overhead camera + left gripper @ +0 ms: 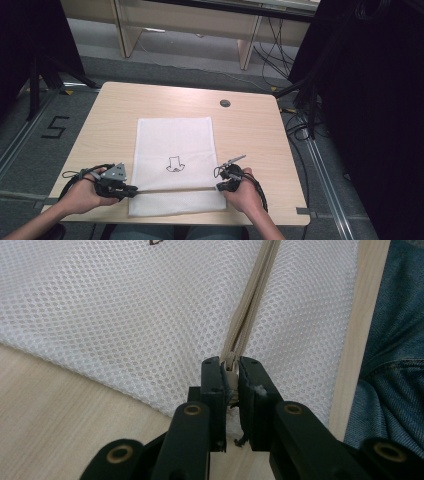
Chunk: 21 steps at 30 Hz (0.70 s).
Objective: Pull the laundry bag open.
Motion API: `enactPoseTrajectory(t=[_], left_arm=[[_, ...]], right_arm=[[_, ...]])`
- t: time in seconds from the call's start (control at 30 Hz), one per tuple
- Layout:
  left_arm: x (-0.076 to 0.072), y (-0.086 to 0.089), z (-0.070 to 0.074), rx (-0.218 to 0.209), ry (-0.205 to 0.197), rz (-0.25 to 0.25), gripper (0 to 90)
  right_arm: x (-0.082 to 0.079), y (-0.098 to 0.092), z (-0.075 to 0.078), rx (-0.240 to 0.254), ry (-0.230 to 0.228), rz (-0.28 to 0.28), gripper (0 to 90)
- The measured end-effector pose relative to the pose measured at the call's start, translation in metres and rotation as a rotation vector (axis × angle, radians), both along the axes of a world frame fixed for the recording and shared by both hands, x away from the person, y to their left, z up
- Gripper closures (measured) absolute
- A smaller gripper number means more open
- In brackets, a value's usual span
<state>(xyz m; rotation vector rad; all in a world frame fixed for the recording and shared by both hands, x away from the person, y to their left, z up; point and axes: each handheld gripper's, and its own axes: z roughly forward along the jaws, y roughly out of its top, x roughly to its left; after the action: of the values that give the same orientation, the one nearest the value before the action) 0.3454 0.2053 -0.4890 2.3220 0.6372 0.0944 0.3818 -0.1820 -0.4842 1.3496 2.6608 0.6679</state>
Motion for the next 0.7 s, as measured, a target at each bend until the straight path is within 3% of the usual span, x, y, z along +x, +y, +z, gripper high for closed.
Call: enactPoseTrajectory(t=[0.13, 0.3, 0.37, 0.4, 0.43, 0.5, 0.57, 0.67, 0.7], left_arm=[[0.001, 0.003, -0.002, -0.026, 0.000, -0.004, 81.1], [0.002, 0.009, 0.002, -0.030, -0.045, 0.003, 79.8], [0.002, 0.012, 0.004, -0.103, -0.024, 0.012, 71.2], [0.003, 0.013, 0.006, -0.138, -0.028, 0.009, 66.1], [0.004, 0.014, 0.011, -0.189, -0.044, 0.028, 62.7], [0.008, 0.015, 0.020, -0.245, -0.081, 0.065, 56.3], [0.013, 0.013, 0.024, -0.274, -0.098, 0.108, 51.9], [0.024, 0.003, 0.022, -0.238, -0.131, 0.170, 47.0], [0.029, 0.000, 0.021, -0.246, -0.131, 0.184, 45.9]], right_arm=[[0.001, -0.001, 0.000, 0.007, 0.002, -0.004, 90.0], [0.001, -0.004, -0.001, 0.038, 0.021, -0.031, 90.0], [0.000, -0.004, -0.001, 0.051, 0.049, -0.051, 88.9], [0.001, -0.006, -0.002, 0.057, 0.023, -0.028, 87.2], [0.001, -0.006, -0.001, 0.068, 0.032, -0.041, 85.2], [0.001, -0.008, -0.002, 0.088, 0.028, -0.031, 85.0], [0.000, -0.007, -0.002, 0.083, 0.023, -0.036, 84.7], [-0.001, -0.006, -0.001, 0.071, 0.017, -0.035, 82.0], [-0.001, -0.006, -0.001, 0.081, 0.015, -0.027, 78.7]])
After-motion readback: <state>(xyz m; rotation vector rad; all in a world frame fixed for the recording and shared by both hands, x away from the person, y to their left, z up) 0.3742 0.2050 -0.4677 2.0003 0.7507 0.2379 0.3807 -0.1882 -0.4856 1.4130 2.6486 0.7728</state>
